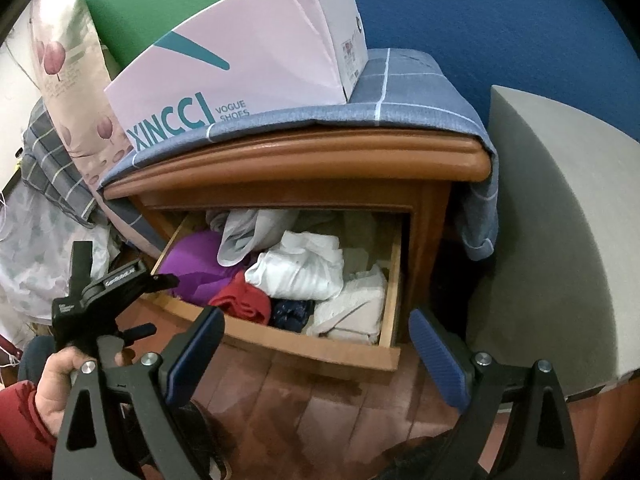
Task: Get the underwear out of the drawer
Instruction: 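Reach the right tool into the drawer toward the white bra, then close the right tool on the white bra and lift it out, then carry the white bra with the right tool over the white shoe box, then grasp the white rolled sock with the left tool while the right tool holds the bra, then drop the sock with the left tool while the right tool releases the bra into the box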
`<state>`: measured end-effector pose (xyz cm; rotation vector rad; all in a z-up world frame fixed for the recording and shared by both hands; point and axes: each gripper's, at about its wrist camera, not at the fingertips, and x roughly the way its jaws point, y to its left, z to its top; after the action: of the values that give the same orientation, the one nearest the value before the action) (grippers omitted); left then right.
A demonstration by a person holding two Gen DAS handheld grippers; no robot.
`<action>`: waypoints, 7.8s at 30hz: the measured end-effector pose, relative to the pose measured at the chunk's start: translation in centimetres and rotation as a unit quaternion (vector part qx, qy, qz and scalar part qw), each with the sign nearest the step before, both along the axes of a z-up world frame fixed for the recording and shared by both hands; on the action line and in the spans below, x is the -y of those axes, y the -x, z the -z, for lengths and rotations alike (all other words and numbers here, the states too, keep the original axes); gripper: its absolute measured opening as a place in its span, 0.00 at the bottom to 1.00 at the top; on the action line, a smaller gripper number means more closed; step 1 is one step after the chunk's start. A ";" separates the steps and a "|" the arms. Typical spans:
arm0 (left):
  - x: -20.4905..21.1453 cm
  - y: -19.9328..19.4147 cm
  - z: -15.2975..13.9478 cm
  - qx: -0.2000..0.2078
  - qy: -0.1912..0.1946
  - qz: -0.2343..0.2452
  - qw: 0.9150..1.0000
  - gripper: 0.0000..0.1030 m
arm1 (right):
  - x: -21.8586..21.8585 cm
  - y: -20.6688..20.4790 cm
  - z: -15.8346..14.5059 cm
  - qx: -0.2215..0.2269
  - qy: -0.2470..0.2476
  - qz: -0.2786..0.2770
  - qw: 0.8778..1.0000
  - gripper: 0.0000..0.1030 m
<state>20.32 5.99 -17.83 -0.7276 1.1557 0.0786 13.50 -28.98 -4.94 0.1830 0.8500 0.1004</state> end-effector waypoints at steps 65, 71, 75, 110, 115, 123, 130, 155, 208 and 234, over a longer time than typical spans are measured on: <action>2.3 -2.1 -13.0 0.108 -0.266 0.171 0.943 1.00 | -11.5 -14.6 8.6 -0.144 -0.033 0.089 0.985 0.93; 1.5 -4.4 -13.5 0.131 -0.278 0.177 0.935 1.00 | -13.7 -14.9 9.2 -0.146 0.008 0.072 0.987 0.92; 0.5 -4.8 -11.4 0.087 -0.240 0.176 0.951 1.00 | -15.0 -15.7 9.0 -0.137 0.034 0.062 0.988 0.73; -0.9 -5.2 -12.3 0.082 -0.215 0.135 0.964 1.00 | -14.0 -8.8 3.4 -0.120 -0.014 0.021 0.992 0.11; -0.9 -5.2 -12.4 0.083 -0.219 0.132 0.963 1.00 | -13.2 -6.9 0.7 -0.100 -0.020 0.018 0.995 0.11; -0.8 -5.3 -12.3 0.081 -0.225 0.134 0.962 1.00 | -12.3 -3.7 -5.1 -0.053 -0.025 0.014 0.998 0.11; -0.5 -5.0 -12.5 0.088 -0.232 0.140 0.958 1.00 | -12.2 -0.9 -11.1 -0.010 -0.010 0.001 1.000 0.11; 0.2 -5.1 -12.7 0.093 -0.237 0.147 0.956 1.00 | -11.1 -7.2 -30.0 0.153 0.021 0.012 0.988 0.11; 20.6 -6.9 -3.1 0.017 -0.169 0.394 0.903 0.12 | -3.9 -12.3 -26.7 0.122 0.040 -0.013 0.992 0.11; 10.5 -1.4 -23.3 0.170 -0.090 0.392 0.900 0.09 | -0.2 -17.9 -22.2 0.093 -0.004 0.035 0.995 0.11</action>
<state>21.75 -4.52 5.45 -0.0629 1.0114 -0.5942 31.44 -28.82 17.23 0.2067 0.6568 0.0547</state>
